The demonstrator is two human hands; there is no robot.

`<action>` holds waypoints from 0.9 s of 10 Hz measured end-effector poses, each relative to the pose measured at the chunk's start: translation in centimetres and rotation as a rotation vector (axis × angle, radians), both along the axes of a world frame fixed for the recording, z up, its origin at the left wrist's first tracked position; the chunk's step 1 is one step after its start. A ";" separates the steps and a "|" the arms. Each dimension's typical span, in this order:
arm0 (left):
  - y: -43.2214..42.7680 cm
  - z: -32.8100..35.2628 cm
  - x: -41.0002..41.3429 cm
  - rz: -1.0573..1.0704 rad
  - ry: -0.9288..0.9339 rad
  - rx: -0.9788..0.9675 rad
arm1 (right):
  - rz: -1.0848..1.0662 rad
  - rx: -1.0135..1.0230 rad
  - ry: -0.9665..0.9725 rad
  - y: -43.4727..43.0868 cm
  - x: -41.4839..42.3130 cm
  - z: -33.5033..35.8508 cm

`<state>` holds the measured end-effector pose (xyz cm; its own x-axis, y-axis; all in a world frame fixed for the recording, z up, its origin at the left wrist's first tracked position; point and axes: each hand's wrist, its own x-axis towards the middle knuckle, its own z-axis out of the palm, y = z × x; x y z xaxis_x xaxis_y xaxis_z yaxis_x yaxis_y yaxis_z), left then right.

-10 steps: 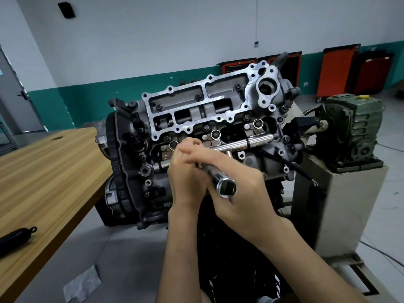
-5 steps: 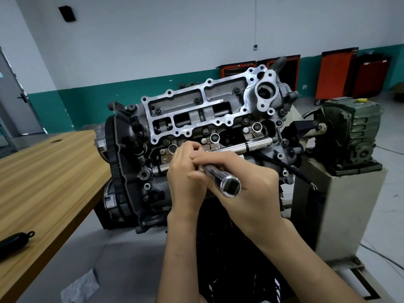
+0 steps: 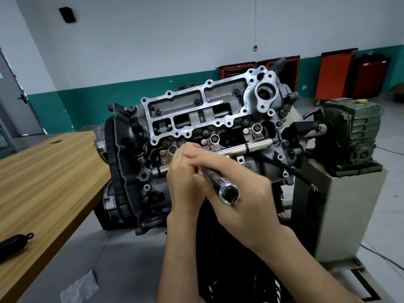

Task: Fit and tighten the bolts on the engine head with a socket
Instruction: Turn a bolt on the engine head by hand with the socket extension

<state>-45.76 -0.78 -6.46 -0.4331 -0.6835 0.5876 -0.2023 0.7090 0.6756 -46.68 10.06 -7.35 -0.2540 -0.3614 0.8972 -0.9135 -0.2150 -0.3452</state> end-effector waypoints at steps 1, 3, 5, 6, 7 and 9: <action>-0.1 0.6 -0.3 0.012 -0.042 0.165 | 0.029 -0.078 0.082 -0.1 0.0 -0.9; 0.4 -1.9 0.6 0.011 0.122 -0.114 | 0.158 -0.172 -0.008 0.4 -0.9 -1.2; 0.1 0.3 0.5 -0.004 -0.124 0.086 | 0.149 -0.107 0.054 0.3 -0.9 -0.6; 0.6 0.8 1.0 -0.024 -0.134 0.024 | 0.098 -0.156 -0.002 0.2 -0.9 -0.6; 0.7 0.9 1.0 -0.046 -0.094 0.078 | 0.173 -0.139 0.005 0.2 -0.4 -1.0; 1.6 1.0 1.3 0.034 -0.049 0.042 | 0.066 -0.168 0.017 0.2 -1.0 -0.7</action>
